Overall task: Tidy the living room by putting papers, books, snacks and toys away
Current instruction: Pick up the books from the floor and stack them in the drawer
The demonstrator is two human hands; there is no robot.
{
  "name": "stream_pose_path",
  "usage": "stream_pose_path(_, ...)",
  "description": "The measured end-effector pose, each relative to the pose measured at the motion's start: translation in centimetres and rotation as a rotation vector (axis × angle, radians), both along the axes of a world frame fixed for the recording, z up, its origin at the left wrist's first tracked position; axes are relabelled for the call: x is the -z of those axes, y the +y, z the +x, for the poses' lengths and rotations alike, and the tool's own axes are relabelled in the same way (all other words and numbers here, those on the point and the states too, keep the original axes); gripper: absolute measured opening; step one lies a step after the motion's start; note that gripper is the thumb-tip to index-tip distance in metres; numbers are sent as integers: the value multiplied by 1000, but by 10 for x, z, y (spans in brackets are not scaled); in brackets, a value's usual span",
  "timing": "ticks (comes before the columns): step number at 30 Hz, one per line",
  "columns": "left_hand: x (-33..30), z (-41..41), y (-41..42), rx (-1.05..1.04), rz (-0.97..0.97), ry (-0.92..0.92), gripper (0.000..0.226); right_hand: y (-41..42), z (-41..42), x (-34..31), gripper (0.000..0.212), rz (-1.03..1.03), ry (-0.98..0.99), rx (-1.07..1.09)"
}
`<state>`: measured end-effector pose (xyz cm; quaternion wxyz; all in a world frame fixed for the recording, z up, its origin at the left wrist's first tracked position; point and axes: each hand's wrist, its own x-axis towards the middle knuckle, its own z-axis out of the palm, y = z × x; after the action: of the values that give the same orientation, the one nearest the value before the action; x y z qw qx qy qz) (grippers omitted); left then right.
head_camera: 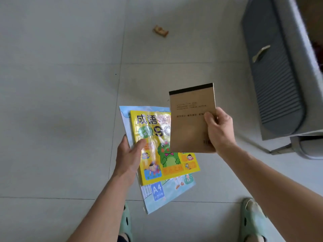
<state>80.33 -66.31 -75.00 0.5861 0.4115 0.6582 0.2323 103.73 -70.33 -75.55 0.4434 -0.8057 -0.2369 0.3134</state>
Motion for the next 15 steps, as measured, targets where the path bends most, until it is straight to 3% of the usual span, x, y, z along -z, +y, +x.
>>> stream_pose_path(10,-129,33,21,-102,44,-171,9,15,0,-130,25,16,139,0)
stream_pose_path(15,-208,36,25,-156,51,-275,12,10,12,-213,18,50,210,41)
